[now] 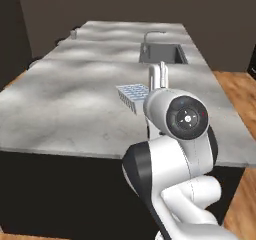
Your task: Open the freezer door, pick up the ice cube tray from the freezer, and place it on the dining counter.
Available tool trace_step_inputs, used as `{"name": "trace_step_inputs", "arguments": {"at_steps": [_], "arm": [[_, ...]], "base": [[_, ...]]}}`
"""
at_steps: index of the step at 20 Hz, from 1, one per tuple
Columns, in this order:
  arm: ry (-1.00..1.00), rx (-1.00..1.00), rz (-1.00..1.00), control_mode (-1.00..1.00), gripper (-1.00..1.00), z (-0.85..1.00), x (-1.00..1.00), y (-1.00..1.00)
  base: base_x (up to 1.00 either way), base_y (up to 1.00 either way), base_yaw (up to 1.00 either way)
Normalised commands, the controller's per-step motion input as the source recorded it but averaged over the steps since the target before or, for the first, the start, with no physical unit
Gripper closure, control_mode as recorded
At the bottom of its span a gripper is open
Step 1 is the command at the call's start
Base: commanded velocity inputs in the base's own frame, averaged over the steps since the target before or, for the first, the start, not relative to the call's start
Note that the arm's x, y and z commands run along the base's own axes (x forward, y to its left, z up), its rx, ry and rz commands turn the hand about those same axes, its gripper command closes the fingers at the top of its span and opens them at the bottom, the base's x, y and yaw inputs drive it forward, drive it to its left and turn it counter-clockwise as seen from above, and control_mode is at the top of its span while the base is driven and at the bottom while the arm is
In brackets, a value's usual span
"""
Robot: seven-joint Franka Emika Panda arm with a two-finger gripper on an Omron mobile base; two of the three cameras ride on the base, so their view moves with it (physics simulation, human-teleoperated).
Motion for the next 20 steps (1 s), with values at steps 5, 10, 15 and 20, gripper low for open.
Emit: {"name": "trace_step_inputs", "arguments": {"at_steps": [5, 10, 15, 20], "arm": [[0.0, 0.0, 0.0, 1.0, 1.0, 0.0, 0.0, 0.0], [0.0, 0.0, 0.0, 1.0, 1.0, 0.0, 0.0, 0.0], [0.0, 0.0, 0.0, 1.0, 1.0, 0.0, 0.0, 0.0], [0.0, 0.0, 0.0, 1.0, 1.0, 0.0, 0.0, 0.0]], "base": [[0.28, 1.0, 0.5], [0.68, 1.0, 0.16], [0.87, 1.0, -0.03], [0.66, 1.0, -0.28]]}}
